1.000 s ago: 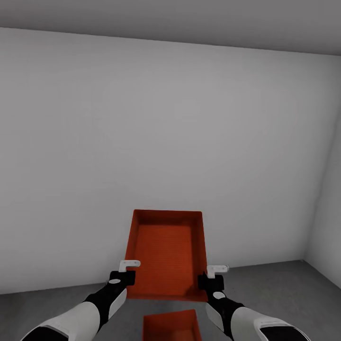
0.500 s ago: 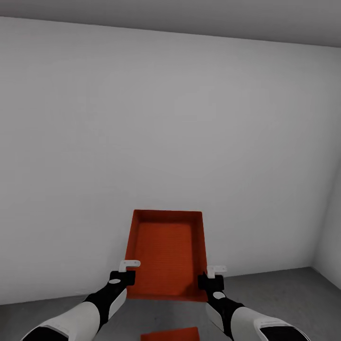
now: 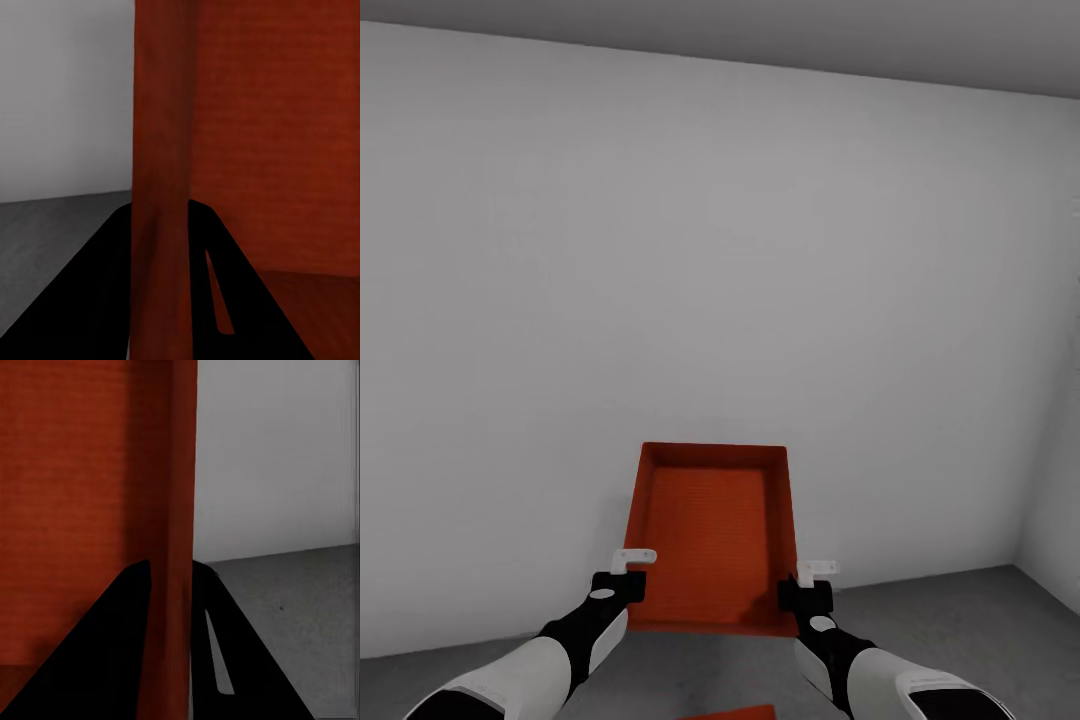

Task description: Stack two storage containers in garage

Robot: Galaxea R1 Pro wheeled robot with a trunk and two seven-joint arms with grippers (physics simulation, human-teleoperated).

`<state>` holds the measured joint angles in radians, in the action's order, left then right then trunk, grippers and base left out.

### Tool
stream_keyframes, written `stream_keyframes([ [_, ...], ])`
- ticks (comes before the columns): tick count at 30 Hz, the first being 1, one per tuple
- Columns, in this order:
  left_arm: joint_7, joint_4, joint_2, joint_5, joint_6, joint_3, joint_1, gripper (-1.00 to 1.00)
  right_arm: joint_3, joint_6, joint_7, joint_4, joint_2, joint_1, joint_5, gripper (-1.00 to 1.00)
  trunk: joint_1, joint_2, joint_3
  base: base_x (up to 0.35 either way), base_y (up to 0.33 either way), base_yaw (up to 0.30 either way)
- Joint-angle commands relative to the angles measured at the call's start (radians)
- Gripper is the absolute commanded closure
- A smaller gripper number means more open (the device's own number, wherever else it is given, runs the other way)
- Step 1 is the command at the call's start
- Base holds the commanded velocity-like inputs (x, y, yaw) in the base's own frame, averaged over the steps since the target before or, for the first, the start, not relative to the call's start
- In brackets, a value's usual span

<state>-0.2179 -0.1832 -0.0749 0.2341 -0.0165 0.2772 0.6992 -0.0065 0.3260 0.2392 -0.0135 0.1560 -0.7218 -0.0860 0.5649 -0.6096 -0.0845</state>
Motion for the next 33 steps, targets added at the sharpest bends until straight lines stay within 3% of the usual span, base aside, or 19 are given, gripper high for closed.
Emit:
stream_keyframes([
  [1,-0.009,0.002,-0.002,0.025,0.0,-0.038,0.0,1.0,-0.035,0.002,0.005,0.003,0.0,-0.001,-0.02,1.0,0.0,-0.001,0.0,0.001,0.0,-0.208],
  [9,-0.009,0.002,-0.002,0.025,0.0,-0.038,0.0,1.0,-0.035,0.002,0.005,0.003,0.0,-0.001,-0.02,1.0,0.0,-0.001,0.0,0.0,0.0,-0.151],
  [33,-0.009,0.006,-0.002,0.025,0.0,-0.038,0.0,1.0,-0.035,0.002,0.005,0.003,0.0,-0.001,-0.02,1.0,0.0,-0.001,0.0,0.023,-0.017,-0.003],
])
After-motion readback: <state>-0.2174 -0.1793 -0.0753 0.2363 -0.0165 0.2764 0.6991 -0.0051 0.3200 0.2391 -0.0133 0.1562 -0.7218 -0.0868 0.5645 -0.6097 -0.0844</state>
